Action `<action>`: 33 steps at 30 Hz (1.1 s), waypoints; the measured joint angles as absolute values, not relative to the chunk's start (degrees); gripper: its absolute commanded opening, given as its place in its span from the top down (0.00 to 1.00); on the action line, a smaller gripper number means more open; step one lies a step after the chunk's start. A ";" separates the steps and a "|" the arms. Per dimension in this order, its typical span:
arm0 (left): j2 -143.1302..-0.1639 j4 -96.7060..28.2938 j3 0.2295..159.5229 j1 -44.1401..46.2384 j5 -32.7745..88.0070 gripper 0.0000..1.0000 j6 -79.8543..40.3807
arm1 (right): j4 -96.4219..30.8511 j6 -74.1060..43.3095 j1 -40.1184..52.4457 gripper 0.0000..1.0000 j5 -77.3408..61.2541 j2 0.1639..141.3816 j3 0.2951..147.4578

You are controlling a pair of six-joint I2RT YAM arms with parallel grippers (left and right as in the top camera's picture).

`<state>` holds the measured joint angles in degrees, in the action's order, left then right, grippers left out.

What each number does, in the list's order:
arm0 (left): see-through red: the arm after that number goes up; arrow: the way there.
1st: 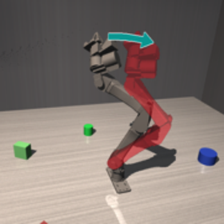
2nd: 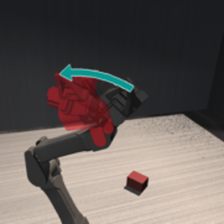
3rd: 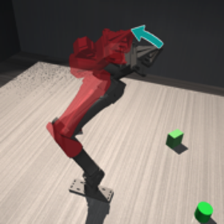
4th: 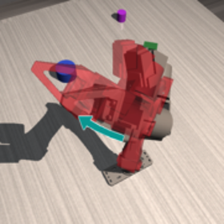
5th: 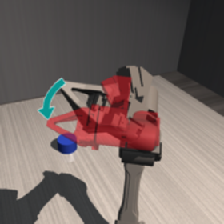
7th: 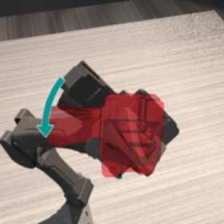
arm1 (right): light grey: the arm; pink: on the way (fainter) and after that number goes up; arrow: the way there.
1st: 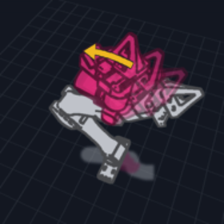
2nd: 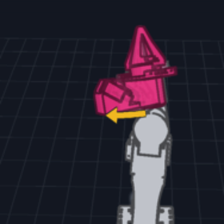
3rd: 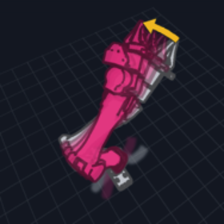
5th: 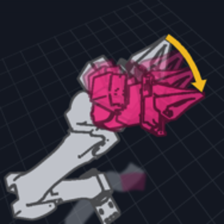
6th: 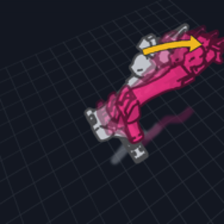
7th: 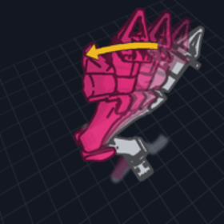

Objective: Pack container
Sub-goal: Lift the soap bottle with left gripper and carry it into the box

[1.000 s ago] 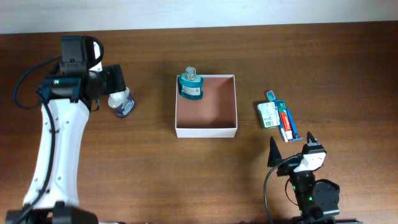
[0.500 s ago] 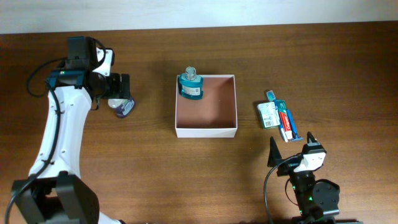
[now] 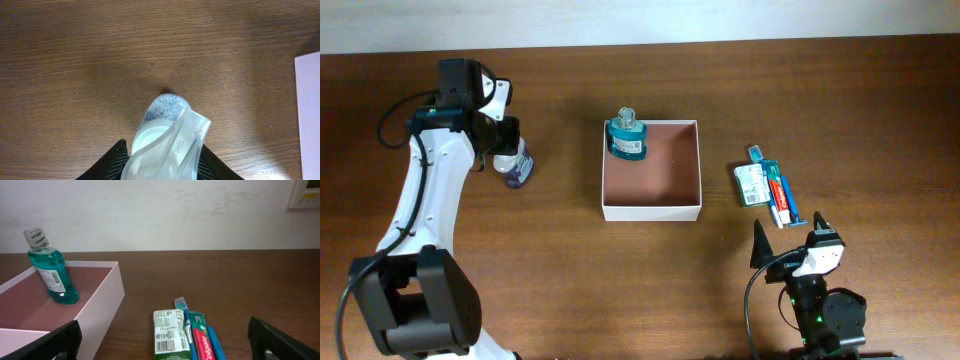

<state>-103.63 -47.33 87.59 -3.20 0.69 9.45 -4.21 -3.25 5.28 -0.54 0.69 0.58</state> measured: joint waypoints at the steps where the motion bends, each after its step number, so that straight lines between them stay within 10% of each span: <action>1: -103.63 -47.33 87.59 -3.20 0.69 0.59 9.45 | -4.21 -3.25 5.28 0.01 -0.54 0.69 0.58; 11: -103.63 -47.35 87.55 -3.20 0.69 0.82 9.61 | -4.21 -3.20 5.28 0.01 -0.54 0.69 0.58; 33: -91.88 -50.61 88.29 -2.02 6.98 0.85 3.99 | -4.21 -3.20 5.28 0.01 -0.54 0.69 0.58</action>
